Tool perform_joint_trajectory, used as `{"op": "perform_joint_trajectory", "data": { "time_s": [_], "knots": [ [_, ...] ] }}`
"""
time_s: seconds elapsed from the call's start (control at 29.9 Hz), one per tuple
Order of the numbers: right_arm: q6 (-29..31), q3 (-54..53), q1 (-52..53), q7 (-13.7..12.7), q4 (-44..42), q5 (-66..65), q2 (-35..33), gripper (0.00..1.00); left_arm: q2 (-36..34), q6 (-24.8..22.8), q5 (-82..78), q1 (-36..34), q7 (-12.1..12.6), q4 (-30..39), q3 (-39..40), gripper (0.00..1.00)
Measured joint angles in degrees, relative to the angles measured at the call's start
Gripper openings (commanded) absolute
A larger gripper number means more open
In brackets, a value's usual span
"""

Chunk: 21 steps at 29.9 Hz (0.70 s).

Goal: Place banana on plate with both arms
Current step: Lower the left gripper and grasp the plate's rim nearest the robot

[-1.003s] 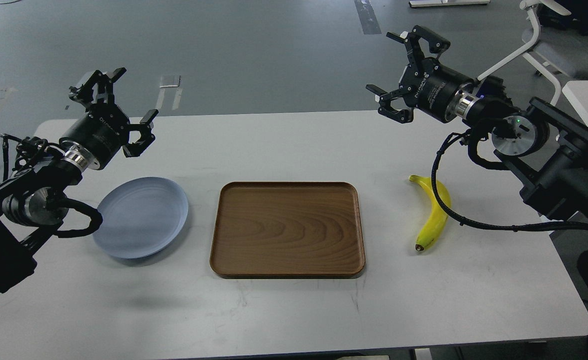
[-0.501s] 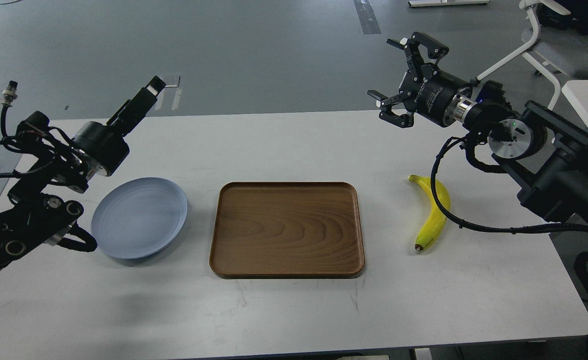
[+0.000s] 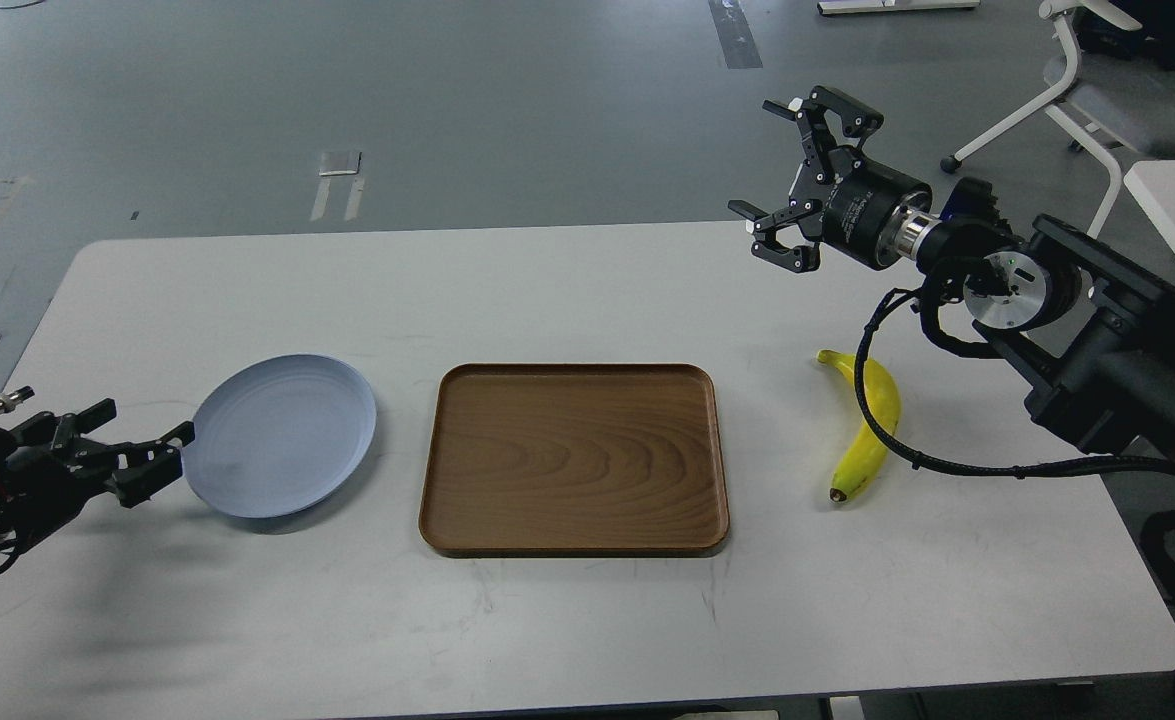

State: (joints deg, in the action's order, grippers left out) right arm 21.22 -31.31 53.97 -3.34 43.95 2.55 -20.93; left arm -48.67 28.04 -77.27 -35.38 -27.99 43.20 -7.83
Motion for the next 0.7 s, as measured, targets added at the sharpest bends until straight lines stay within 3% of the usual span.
{"op": "perform_joint_trajectory", "data": {
  "time_s": [0.4, 0.57, 0.7],
  "knots": [
    [-0.04, 0.15, -0.09, 0.0, -0.53, -0.08, 0.29, 1.0, 2.81, -6.01, 17.26, -2.27, 0.0, -0.33, 0.58, 0.97],
    [-0.04, 0.19, -0.17, 0.0, -0.54, -0.08, 0.29, 1.0, 2.89, -6.5, 17.83, -2.26, 0.0, -0.19, 0.49, 0.97],
    [-0.04, 0.2, -0.18, 0.0, -0.63, -0.09, 0.52, 1.0, 3.89, -6.51, 17.87, -1.71, 0.0, -0.54, 0.24, 0.9]
  ]
}}
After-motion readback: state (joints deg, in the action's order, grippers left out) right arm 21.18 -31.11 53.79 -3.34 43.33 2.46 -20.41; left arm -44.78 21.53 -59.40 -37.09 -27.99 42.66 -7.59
